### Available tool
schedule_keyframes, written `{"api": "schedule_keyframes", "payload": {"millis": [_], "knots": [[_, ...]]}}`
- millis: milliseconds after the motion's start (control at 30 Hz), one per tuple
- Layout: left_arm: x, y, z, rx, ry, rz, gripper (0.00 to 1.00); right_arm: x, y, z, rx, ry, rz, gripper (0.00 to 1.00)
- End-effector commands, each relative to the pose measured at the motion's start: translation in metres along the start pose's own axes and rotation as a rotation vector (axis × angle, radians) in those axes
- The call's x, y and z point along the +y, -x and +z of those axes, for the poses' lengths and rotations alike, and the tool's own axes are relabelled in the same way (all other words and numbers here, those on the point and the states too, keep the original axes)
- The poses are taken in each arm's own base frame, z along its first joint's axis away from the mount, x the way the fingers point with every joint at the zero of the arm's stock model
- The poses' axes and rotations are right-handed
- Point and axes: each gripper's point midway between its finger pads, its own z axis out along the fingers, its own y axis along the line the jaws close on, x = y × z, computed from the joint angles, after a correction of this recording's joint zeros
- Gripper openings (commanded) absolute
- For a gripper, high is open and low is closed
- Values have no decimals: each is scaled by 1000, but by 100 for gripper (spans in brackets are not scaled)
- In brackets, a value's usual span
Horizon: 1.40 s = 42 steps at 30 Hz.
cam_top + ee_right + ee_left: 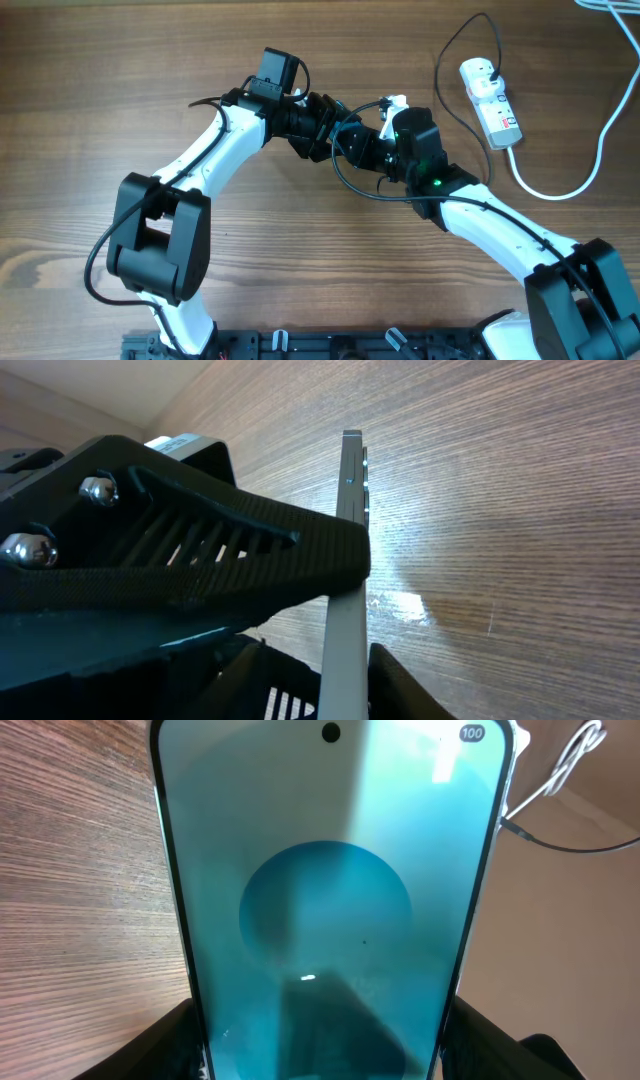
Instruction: Plug charger to phone and switch on socket
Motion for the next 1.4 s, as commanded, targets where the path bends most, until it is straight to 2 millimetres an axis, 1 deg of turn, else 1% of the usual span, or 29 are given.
{"api": "schedule_keyframes", "payload": {"millis": [0,67,167,233,333,467,533,633,733,833,867,933,967,1000,1067,1133,1167,1200,1233,1267,1300,1367], "knots": [[-11,-8,1,31,-21,14,60,2,4,3,-14,-5,14,29],[-10,-11,4,38,-17,20,60,2,4,3,-14,-5,22,24],[-10,-15,6,44,-12,25,60,1,3,3,-10,-8,23,19],[-10,-15,6,44,-12,20,60,0,3,3,-8,-10,24,15],[-11,-15,6,43,-15,7,60,1,2,3,-3,-4,24,12],[-11,-15,6,44,-14,6,59,1,2,3,-3,-4,24,4],[-11,-15,6,45,-13,6,59,1,2,3,-3,-4,25,4],[-11,-16,6,47,-14,6,63,1,2,3,-4,-4,61,4],[-11,-17,6,55,-16,6,69,1,3,3,-4,-4,126,4],[-12,-20,6,70,-21,7,77,1,2,3,-4,-4,187,4],[-12,-19,6,69,-21,8,82,1,2,3,-3,-5,207,5],[-13,-14,3,60,-30,39,98,0,3,3,-5,-6,293,4],[-13,-9,-2,53,-39,57,100,-1,3,3,-6,-9,331,4],[-13,-3,-8,43,-49,70,100,-3,4,2,-7,-14,386,4],[-12,8,-24,15,-61,90,100,-8,6,1,-13,-27,432,4],[-7,25,-52,-37,-70,127,100,-17,11,-2,-20,-42,490,4],[-1,35,-69,-78,-64,131,100,-20,12,-3,-9,-38,544,4],[3,40,-80,-103,-57,130,100,-21,13,-5,3,-29,586,4],[8,44,-89,-125,-48,127,100,-21,13,-6,18,-16,635,4],[15,50,-104,-160,-30,137,100,-18,13,-8,48,12,695,4],[21,52,-113,-183,-12,134,100,-15,13,-9,69,31,728,4],[40,57,-133,-252,61,106,100,-1,11,-12,134,99,788,4]]}}
